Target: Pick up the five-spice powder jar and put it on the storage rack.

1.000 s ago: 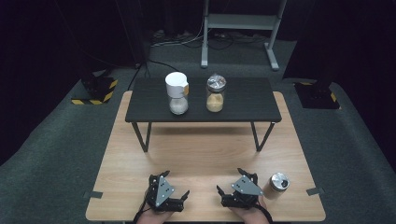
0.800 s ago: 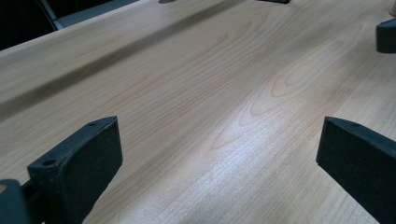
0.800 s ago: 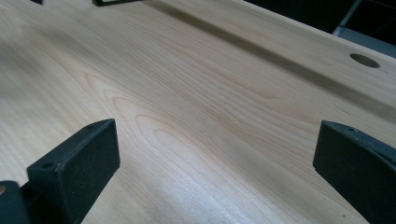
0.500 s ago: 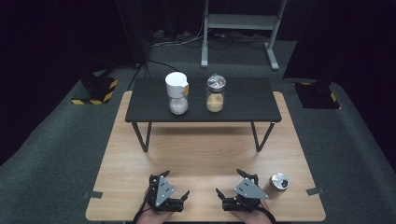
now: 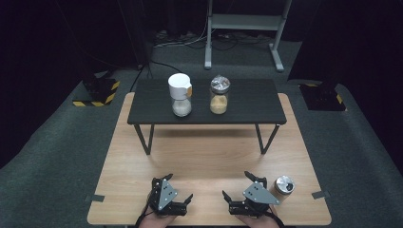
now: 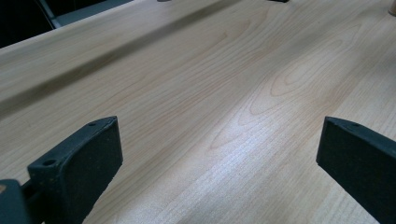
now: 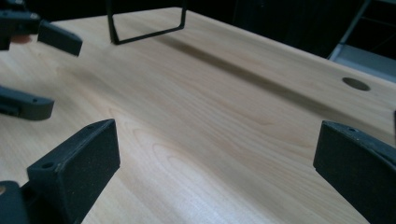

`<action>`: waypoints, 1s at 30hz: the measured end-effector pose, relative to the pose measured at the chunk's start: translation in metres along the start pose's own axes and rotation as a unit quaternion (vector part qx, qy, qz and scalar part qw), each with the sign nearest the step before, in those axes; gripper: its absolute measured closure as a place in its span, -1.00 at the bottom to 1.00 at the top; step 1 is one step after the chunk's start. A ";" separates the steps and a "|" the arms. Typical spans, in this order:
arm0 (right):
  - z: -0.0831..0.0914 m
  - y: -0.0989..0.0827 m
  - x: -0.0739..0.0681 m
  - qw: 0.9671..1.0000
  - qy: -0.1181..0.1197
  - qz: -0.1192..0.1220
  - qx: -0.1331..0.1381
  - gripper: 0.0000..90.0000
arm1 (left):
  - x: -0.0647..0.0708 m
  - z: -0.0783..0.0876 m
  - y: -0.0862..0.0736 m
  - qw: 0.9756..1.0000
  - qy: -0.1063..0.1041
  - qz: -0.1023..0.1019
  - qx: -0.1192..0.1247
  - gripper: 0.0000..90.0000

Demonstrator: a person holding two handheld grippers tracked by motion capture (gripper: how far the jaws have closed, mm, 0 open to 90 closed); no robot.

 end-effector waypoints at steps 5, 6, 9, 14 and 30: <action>0.007 0.005 0.002 1.000 -0.004 -0.006 0.012 -1.00 | 0.000 0.000 0.000 1.000 0.000 0.000 0.000 -0.99; 0.008 0.006 0.003 1.000 -0.005 -0.007 0.013 -1.00 | 0.000 0.000 0.000 1.000 0.000 0.000 0.000 -0.99; 0.012 0.008 0.004 1.000 -0.005 -0.012 0.024 -1.00 | 0.000 0.000 0.000 1.000 -0.001 0.001 -0.001 -0.99; 0.018 0.010 0.004 0.999 -0.006 -0.014 0.029 -1.00 | 0.000 0.000 0.000 1.000 0.000 0.001 -0.001 -0.99; 0.032 0.015 0.010 0.999 -0.013 -0.016 0.034 -1.00 | -0.001 0.000 0.000 1.000 -0.002 0.004 0.000 -0.99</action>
Point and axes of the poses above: each handheld gripper's, and its own axes: z roughly backward along the jaws, y roughly out of its top, x roughly to its right, the point moved 1 cm from there along -z, roughly forward along the jaws, and after that the axes turned 8 degrees about y, right-handed, at the moved point
